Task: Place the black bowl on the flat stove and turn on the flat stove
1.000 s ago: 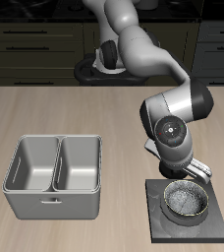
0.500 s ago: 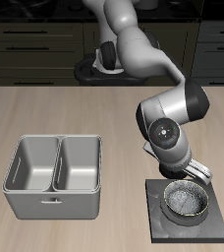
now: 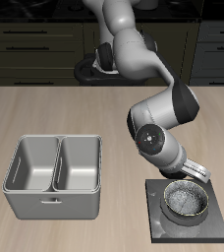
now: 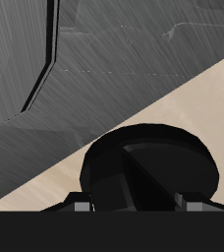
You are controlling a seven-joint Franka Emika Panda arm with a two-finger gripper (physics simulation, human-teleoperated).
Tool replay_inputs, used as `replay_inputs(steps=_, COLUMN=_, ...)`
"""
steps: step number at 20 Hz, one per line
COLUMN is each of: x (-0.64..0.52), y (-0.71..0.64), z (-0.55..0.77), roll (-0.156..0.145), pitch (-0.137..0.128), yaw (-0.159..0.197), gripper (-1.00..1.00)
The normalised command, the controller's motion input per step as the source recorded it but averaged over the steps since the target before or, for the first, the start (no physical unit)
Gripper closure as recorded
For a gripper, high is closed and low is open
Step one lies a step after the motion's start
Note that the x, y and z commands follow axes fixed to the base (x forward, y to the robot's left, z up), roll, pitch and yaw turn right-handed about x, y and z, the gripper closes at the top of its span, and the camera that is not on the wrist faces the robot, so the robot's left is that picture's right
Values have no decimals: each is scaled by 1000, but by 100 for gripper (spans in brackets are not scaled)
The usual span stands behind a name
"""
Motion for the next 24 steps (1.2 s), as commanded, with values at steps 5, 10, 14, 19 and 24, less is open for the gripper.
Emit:
replay_inputs(steps=5, x=188, y=230, z=204, roll=144, pitch=-155, yaw=-475, gripper=100)
replay_inputs(steps=10, x=-89, y=154, z=690, roll=23, pitch=-293, yaw=-197, gripper=100)
replay_inputs(steps=14, x=-270, y=-35, z=377, roll=-26, pitch=-138, yaw=-63, gripper=100)
replay_inputs(steps=19, x=4, y=-56, z=45, roll=-20, pitch=-19, yaw=57, gripper=100)
replay_inputs(steps=24, x=131, y=-150, z=-173, roll=-12, pitch=79, yaw=58, gripper=100)
